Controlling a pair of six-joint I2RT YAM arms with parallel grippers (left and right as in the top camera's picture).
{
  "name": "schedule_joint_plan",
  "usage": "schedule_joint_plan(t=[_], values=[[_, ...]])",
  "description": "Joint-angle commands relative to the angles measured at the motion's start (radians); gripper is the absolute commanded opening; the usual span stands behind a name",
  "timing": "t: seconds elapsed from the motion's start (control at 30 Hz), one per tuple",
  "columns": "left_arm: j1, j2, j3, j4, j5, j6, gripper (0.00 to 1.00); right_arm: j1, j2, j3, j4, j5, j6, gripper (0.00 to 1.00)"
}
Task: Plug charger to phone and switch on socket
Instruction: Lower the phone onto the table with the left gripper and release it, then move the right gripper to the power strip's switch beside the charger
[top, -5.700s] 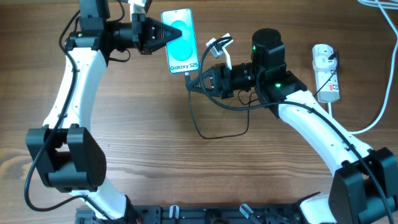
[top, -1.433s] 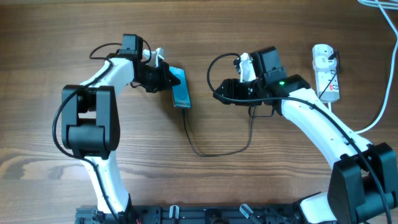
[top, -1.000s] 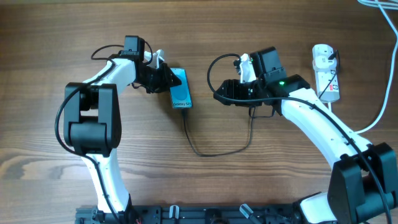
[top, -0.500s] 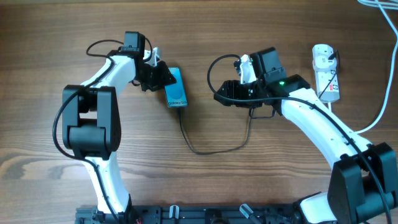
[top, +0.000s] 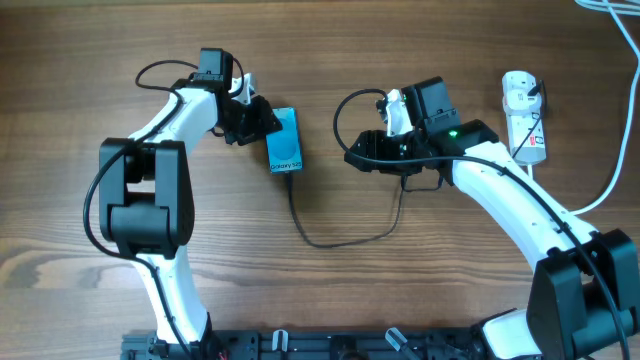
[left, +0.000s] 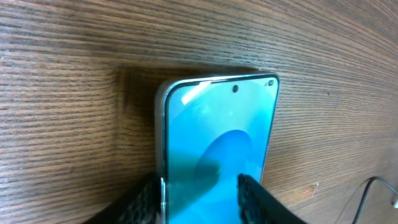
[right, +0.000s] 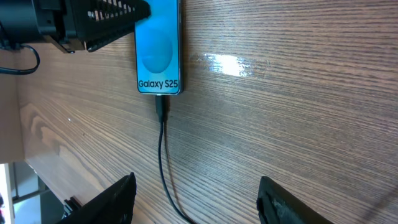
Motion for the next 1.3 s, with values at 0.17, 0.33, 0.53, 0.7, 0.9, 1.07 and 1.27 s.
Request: schedule_joint_plan(t=[0.17, 0.33, 0.53, 0.7, 0.9, 1.07, 1.27], values=[[0.033, -0.044, 0.05, -0.135, -0.318, 0.005, 0.59, 0.004, -0.018, 0.015, -0.005, 0.018, -0.045, 0.63], [0.049, -0.274, 0.159, -0.308, -0.317, 0.006, 0.59, -0.031, -0.068, 0.065, -0.079, 0.017, -0.099, 0.63], [0.049, -0.604, 0.166, -0.325, -0.303, 0.005, 0.68, -0.175, -0.236, 0.147, -0.217, 0.017, -0.153, 0.41], [0.049, -0.707, 0.166, -0.341, -0.303, 0.005, 0.97, -0.426, -0.384, 0.149, -0.267, 0.017, -0.186, 0.04], [0.049, -0.697, 0.165, -0.375, -0.303, 0.005, 1.0, -0.769, -0.38, 0.258, -0.389, -0.007, -0.309, 0.04], [0.049, -0.697, 0.165, -0.375, -0.303, 0.005, 1.0, -0.996, -0.258, 0.377, -0.416, -0.013, -0.298, 0.04], [0.049, -0.697, 0.165, -0.375, -0.303, 0.005, 1.0, -1.059, -0.034, 0.382, -0.388, -0.014, -0.299, 0.04]])
